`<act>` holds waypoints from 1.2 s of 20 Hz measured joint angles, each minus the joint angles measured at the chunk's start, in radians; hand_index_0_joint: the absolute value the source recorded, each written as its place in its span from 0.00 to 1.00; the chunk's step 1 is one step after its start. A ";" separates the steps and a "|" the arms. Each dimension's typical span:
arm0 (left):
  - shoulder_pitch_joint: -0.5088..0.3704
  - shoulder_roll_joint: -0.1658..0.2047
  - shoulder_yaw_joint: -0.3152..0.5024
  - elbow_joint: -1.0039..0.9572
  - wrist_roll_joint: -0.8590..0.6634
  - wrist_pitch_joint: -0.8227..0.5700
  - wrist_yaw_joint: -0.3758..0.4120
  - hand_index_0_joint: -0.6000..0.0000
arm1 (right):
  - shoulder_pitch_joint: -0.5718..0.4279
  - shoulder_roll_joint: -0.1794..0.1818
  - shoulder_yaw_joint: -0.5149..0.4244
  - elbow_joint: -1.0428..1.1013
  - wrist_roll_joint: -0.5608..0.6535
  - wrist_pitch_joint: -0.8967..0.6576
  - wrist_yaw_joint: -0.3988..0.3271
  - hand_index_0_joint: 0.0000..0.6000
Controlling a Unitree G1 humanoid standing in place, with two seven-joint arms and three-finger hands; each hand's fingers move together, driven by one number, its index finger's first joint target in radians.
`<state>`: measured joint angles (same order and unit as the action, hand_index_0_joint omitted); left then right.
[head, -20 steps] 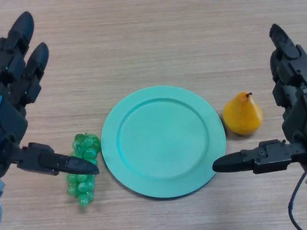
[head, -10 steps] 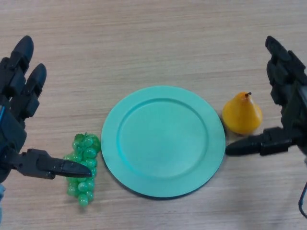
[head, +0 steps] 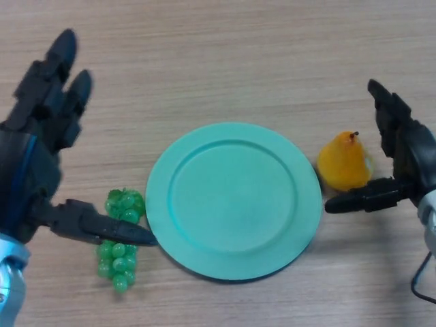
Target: Pick up the yellow pear and place it on the plate
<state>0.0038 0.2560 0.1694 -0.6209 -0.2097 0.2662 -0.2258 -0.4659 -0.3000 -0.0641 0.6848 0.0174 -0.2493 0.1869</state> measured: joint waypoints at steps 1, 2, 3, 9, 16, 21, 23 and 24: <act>0.000 -0.005 -0.003 -0.002 -0.005 0.002 0.000 1.00 | -0.033 -0.001 -0.001 0.085 0.000 -0.045 -0.001 0.00; 0.008 -0.010 -0.001 -0.013 -0.005 0.010 0.001 1.00 | -0.063 -0.001 0.001 0.171 -0.003 -0.092 -0.001 0.00; 0.014 -0.010 0.000 -0.039 -0.007 0.048 0.001 1.00 | -0.083 -0.002 0.001 0.227 -0.003 -0.117 0.000 0.00; 0.040 -0.012 0.034 -0.083 -0.021 0.108 0.001 1.00 | -0.131 -0.009 0.047 0.416 -0.130 -0.215 -0.051 0.75; 0.075 -0.011 0.075 -0.153 -0.072 0.197 -0.003 1.00 | -0.135 -0.041 0.077 0.437 -0.479 -0.344 -0.263 1.00; 0.071 -0.015 0.076 -0.153 -0.071 0.197 -0.003 1.00 | -0.106 -0.040 0.072 0.241 -0.431 -0.289 -0.240 1.00; 0.067 -0.015 0.077 -0.153 -0.072 0.197 -0.003 1.00 | -0.055 -0.012 0.058 0.048 -0.335 -0.185 -0.179 1.00; 0.052 -0.015 0.075 -0.153 -0.072 0.200 -0.003 1.00 | -0.036 0.016 0.055 -0.028 -0.296 -0.142 -0.169 1.00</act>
<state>0.0563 0.2412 0.2443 -0.7739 -0.2821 0.4659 -0.2290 -0.5024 -0.2836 -0.0090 0.6566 -0.2789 -0.3910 0.0183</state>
